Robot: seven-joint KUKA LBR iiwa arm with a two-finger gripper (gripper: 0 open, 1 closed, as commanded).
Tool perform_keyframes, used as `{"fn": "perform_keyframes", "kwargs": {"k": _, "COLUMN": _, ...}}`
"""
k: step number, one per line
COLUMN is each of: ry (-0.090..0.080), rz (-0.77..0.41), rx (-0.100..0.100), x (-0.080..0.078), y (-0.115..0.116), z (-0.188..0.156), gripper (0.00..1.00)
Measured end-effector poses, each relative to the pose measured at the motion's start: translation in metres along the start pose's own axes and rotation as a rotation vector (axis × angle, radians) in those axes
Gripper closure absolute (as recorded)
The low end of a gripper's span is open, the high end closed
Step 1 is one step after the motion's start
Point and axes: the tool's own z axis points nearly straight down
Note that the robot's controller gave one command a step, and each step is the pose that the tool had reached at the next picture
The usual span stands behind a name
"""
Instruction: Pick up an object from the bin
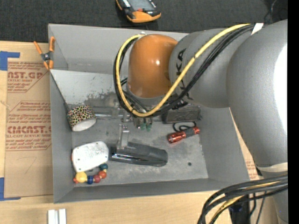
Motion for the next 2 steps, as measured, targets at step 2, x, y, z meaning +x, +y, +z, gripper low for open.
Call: {"fn": "perform_keyframes", "kwargs": {"k": 2, "ry": 0.01, "rz": -0.034, "rx": 0.002, "x": 0.087, "y": -0.047, "z": 0.055, "gripper": 0.0}}
